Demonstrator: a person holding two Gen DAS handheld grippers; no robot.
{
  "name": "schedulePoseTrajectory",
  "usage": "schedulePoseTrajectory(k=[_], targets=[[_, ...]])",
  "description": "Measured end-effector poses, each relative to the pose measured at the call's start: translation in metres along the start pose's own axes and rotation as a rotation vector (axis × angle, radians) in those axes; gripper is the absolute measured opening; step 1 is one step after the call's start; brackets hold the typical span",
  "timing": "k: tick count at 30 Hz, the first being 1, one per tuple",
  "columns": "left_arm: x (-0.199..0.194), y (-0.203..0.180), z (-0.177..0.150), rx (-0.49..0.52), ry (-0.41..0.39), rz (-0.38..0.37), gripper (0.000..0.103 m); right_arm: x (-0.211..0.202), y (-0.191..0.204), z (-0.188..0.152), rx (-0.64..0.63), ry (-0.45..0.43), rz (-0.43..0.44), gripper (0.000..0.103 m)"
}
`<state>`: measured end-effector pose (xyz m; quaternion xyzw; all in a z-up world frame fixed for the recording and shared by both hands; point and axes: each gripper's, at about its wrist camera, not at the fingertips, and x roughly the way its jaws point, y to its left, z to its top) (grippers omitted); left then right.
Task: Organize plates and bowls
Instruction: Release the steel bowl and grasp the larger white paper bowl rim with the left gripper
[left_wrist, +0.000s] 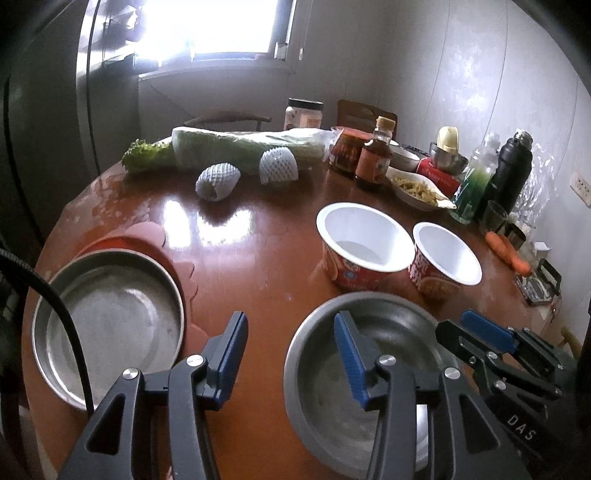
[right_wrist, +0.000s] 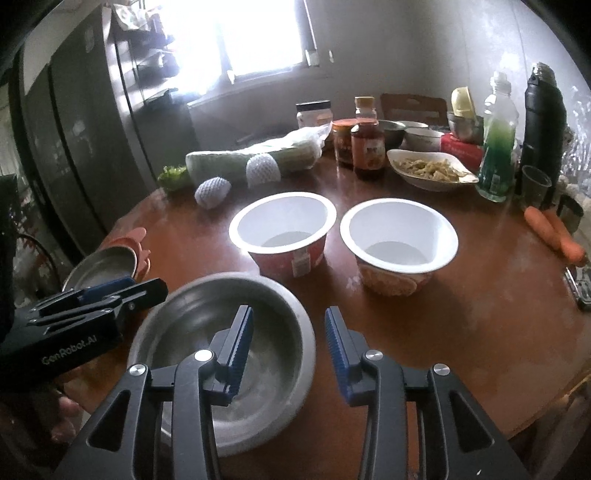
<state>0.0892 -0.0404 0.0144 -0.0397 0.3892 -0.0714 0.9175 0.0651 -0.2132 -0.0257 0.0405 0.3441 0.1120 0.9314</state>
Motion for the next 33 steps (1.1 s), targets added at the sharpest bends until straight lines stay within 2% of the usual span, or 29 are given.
schedulePoseTrajectory(k=[7,15,33], targets=[[0.007,0.0,0.015,0.009,-0.007,-0.008,0.049,0.012,-0.002,0.017,0.044,-0.01,0.038,0.042],[0.019,-0.001,0.034,0.014,-0.002,-0.023,0.049,0.028,-0.007,0.034,0.073,-0.002,0.042,0.042],[0.057,-0.011,0.071,0.008,0.063,-0.041,0.049,0.064,-0.022,0.058,0.132,0.078,0.041,0.042]])
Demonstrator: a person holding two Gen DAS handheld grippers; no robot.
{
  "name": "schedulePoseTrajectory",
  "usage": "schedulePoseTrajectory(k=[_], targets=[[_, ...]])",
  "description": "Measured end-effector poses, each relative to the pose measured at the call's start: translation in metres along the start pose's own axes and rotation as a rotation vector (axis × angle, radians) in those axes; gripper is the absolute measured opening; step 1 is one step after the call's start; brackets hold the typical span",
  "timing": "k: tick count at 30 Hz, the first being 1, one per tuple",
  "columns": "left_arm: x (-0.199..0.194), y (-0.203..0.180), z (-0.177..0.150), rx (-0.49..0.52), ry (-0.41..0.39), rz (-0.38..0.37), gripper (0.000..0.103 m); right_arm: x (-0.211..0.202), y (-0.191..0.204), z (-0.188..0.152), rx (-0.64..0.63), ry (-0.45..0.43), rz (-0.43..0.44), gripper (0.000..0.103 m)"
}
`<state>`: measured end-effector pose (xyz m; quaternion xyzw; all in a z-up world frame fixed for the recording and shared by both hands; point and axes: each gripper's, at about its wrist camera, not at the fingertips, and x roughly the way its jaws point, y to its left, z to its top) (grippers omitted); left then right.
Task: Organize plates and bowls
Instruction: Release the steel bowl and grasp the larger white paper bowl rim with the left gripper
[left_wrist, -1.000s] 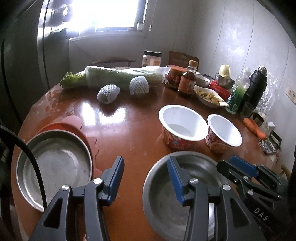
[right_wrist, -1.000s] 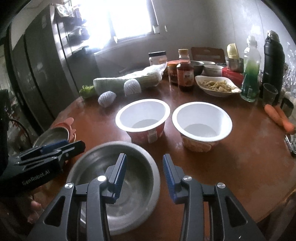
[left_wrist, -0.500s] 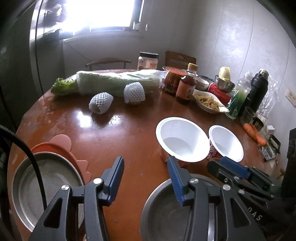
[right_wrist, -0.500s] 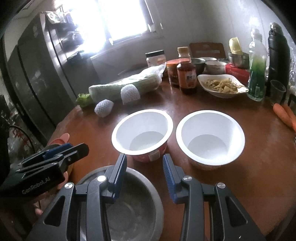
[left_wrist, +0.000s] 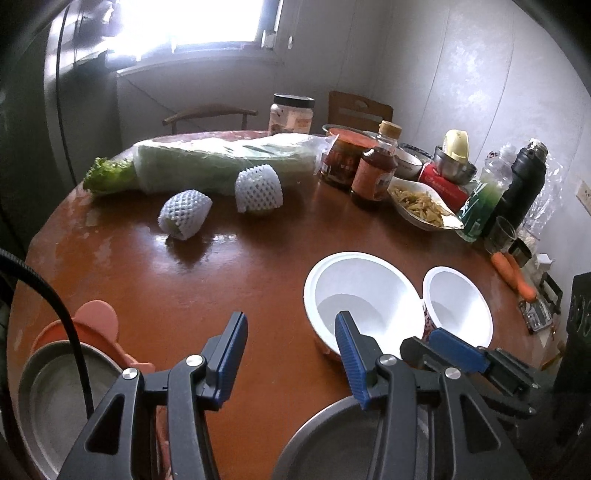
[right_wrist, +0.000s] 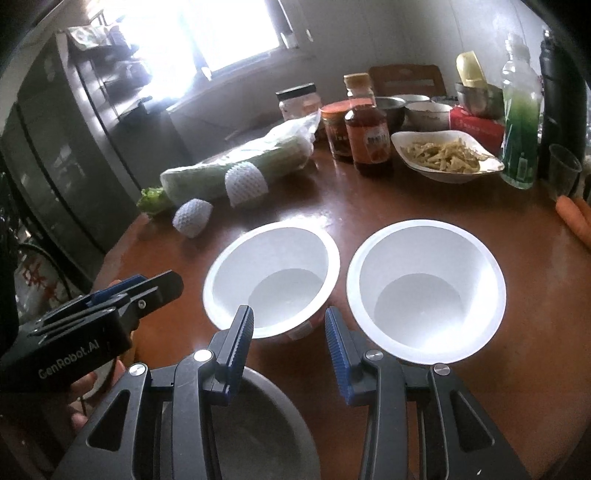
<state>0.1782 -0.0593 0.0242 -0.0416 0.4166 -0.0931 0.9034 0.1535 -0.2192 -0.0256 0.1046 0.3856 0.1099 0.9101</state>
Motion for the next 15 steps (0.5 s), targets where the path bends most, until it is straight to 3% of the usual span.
schedulePoseTrajectory(k=[15], targets=[[0.034,-0.005,0.014,-0.027,0.064,-0.021,0.049,0.019,-0.003,0.016,-0.022,0.032,-0.009,0.042]])
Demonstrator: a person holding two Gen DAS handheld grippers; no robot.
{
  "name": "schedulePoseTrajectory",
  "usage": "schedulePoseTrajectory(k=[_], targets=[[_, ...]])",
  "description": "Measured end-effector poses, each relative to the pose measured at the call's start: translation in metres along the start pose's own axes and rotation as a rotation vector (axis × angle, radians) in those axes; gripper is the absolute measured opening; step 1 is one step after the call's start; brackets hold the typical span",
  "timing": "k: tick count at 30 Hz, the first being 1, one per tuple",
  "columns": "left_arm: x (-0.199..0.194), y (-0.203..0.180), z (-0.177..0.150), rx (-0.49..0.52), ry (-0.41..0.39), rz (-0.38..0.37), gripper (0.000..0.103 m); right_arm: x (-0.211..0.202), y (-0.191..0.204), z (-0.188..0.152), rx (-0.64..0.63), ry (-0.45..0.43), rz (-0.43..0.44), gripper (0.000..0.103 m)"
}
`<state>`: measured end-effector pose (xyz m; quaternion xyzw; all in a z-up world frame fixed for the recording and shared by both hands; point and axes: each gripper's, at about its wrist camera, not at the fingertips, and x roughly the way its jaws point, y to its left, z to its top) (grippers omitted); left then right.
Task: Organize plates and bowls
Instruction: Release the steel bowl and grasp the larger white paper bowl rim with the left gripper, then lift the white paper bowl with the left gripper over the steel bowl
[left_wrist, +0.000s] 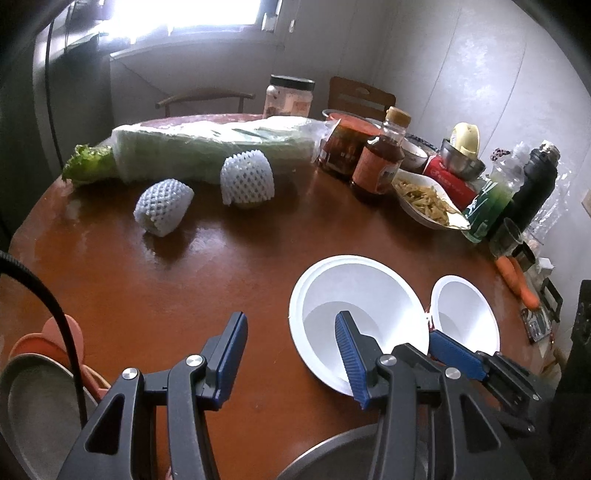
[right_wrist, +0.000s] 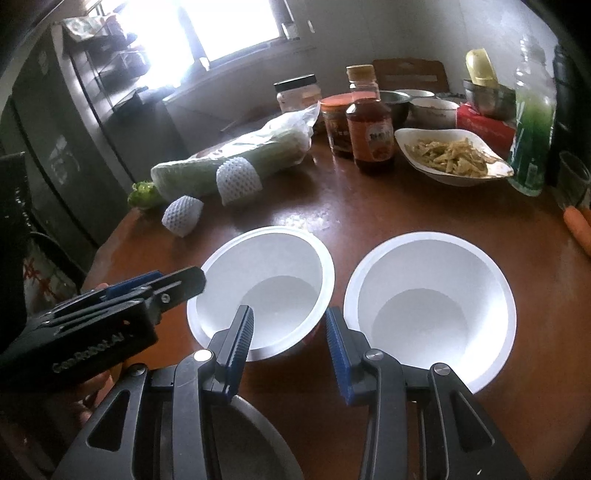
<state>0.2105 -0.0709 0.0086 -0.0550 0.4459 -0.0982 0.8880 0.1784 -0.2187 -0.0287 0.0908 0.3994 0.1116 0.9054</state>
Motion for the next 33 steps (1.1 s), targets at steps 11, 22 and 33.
schedulePoseTrajectory(k=[11,22,33], targets=[[0.025,0.004,0.004,-0.038,0.059,-0.037,0.048,0.011,0.008,0.007,-0.078,0.006,-0.008,0.042],[0.028,0.007,0.002,-0.041,0.067,-0.046,0.035,0.02,0.017,0.007,-0.149,0.001,-0.022,0.036],[0.004,0.004,0.0,-0.039,0.013,-0.047,0.035,0.003,0.025,0.008,-0.174,-0.04,-0.016,0.036]])
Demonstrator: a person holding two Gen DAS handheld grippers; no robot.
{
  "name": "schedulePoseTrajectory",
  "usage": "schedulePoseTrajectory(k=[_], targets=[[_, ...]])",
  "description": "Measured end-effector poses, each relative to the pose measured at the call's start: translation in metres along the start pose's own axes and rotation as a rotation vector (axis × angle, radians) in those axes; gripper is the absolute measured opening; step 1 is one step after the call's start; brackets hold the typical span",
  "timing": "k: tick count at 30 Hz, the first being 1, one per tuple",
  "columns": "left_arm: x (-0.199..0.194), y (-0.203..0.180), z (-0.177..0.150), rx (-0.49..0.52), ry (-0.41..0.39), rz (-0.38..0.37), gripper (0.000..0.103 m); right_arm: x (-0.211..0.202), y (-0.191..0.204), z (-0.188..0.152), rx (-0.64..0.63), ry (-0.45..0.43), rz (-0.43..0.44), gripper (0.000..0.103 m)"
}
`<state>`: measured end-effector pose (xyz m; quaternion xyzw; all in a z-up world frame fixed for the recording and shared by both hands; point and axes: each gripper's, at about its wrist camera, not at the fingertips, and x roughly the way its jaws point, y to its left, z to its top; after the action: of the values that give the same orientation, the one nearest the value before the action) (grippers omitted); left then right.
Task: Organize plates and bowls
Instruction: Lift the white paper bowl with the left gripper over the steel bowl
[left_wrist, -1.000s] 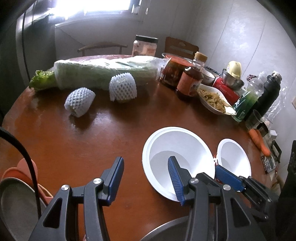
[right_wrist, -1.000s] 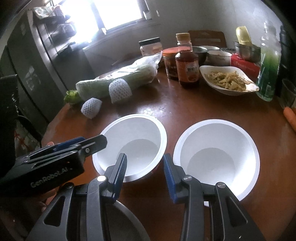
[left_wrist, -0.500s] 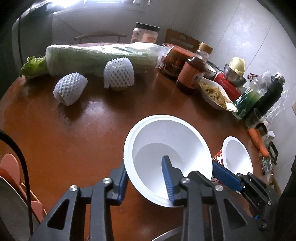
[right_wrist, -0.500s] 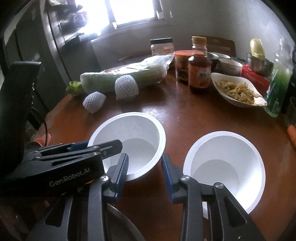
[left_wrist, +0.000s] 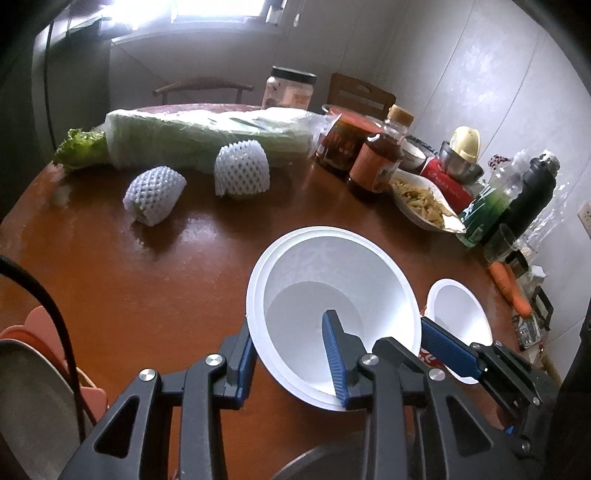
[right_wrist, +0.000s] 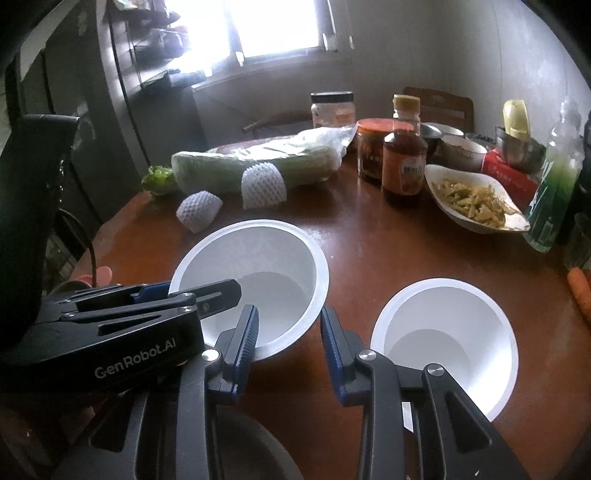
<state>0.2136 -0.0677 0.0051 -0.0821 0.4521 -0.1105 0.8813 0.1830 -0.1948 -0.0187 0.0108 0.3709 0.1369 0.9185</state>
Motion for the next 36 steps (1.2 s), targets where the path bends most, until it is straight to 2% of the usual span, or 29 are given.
schedulePoseTrajectory(k=[18,36], targets=[[-0.06,-0.009,-0.018,0.02,-0.101,0.019,0.035,-0.051,0.02,-0.006,-0.042,-0.094,0.017,0.036],[-0.116,-0.028,-0.058,0.051,-0.17,0.038,0.035,-0.11,0.039,-0.04,-0.071,-0.172,0.034,0.036]])
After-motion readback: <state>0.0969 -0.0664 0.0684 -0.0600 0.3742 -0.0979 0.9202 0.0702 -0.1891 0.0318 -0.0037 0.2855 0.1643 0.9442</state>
